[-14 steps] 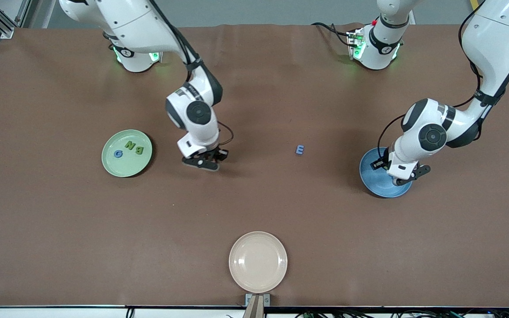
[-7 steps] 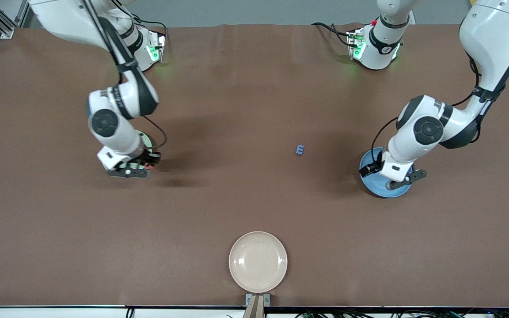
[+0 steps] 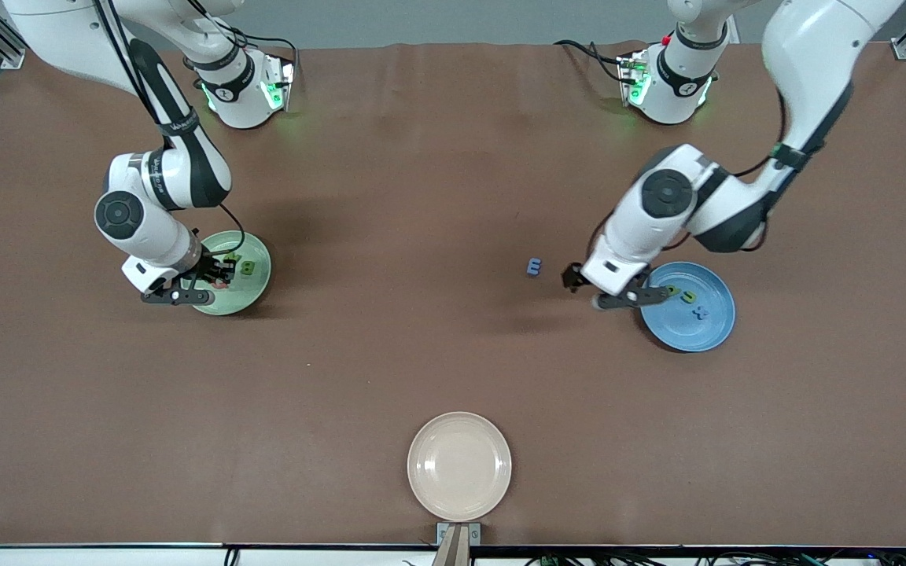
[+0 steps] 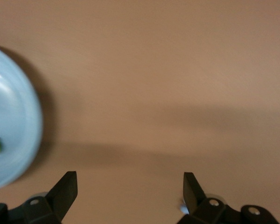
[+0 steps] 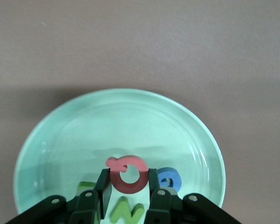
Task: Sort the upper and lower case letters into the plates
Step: 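Drop the p on the blue plate while the right gripper moves the o, then release the o on the green plate while the left gripper grasps the E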
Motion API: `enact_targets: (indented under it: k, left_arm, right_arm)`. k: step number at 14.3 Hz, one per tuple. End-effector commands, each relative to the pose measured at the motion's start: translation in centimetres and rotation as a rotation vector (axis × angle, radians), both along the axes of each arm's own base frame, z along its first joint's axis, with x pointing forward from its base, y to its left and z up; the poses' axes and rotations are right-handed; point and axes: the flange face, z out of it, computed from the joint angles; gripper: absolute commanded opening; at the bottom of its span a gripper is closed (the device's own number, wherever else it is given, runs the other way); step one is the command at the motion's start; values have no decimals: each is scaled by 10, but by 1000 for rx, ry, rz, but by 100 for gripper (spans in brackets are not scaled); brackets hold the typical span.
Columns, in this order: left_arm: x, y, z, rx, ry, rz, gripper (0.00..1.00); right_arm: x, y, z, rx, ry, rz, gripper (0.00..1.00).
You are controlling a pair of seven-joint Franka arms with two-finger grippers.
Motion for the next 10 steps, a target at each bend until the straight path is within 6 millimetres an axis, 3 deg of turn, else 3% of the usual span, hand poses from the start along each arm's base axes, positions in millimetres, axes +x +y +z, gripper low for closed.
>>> enact_targets:
  k: [1, 4, 6, 7, 8, 9, 10]
  left_arm:
    - [-18, -35, -15, -1, 32, -128, 99]
    - [-33, -60, -30, -17, 62, -206, 98]
    - [-37, -64, -54, 9, 58, -264, 97]
    - [-35, -64, -65, 14, 55, -280, 94]
    - [-35, -68, -70, 17, 50, -287, 92]
    - [-36, -69, -72, 19, 48, -285, 90]
    - [-38, -71, -73, 16, 48, -289, 87]
  right_arm:
    - [-9, 3, -7, 0, -8, 26, 1]
    - [-10, 6, -14, 2, 5, 26, 2]
    - [-10, 6, -17, 2, 9, 25, 6]
    - [-9, 6, -17, 2, 9, 23, 24]
    - [-8, 6, -16, 2, 6, 23, 71]
    - [-6, 6, -14, 2, 2, 23, 99]
    - [-2, 6, -11, 2, -3, 20, 100]
